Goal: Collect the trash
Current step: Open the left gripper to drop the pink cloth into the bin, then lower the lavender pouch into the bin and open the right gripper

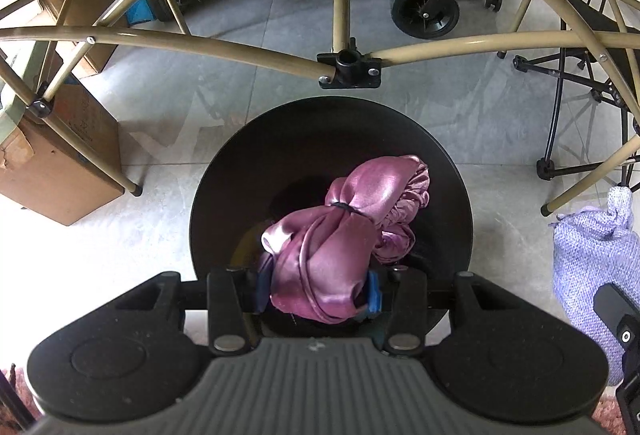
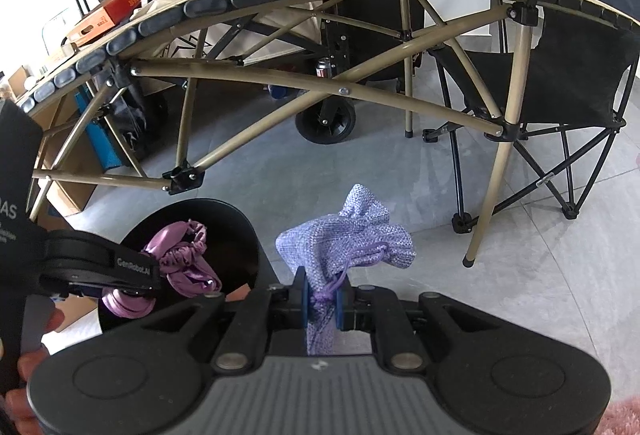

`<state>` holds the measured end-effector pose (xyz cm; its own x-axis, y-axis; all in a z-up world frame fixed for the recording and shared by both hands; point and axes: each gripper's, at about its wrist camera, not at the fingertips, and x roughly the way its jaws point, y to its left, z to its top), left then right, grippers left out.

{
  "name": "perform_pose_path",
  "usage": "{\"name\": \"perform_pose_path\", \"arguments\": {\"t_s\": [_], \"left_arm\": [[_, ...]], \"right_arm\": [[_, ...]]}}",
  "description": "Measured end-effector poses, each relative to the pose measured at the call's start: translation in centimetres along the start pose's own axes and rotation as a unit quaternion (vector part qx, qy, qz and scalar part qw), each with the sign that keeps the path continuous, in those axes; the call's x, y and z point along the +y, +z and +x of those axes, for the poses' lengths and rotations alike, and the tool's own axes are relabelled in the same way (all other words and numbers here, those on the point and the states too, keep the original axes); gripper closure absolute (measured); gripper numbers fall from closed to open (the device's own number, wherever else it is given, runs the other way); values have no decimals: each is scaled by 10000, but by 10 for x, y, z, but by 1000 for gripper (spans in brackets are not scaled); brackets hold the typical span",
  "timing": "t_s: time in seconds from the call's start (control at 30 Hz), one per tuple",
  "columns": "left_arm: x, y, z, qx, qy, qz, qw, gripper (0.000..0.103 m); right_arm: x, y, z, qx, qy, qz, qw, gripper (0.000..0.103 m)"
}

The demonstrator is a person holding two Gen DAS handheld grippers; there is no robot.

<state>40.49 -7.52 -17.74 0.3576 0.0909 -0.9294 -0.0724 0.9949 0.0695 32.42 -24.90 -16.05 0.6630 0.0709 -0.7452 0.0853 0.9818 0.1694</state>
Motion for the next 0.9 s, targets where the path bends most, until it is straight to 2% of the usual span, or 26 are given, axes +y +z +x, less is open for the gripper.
{"name": "perform_pose_path", "arguments": {"t_s": [0.1,0.13,0.17,0.2,0.23,0.27,0.9], "left_arm": [[0,0,1,13,6,-5,10000,54],[0,0,1,19,4,-34,10000,47],[2,0,1,32,-31,-84,10000,34],[4,1,1,49,-103,-176,9998,25],[7,1,0,51,-172,-270,9995,10],[8,1,-1,28,-180,-318,9993,1],[21,-2,-12,-102,-31,-315,9994,0]], "right_arm": [[0,0,-1,1,7,4,10000,92],[0,0,-1,0,10,3,10000,92],[0,0,-1,2,11,0,10000,92],[0,0,-1,4,14,-3,10000,92],[0,0,-1,3,19,-7,10000,92],[0,0,-2,-1,24,-14,10000,92],[7,0,-6,-13,104,-178,9998,92]]}}
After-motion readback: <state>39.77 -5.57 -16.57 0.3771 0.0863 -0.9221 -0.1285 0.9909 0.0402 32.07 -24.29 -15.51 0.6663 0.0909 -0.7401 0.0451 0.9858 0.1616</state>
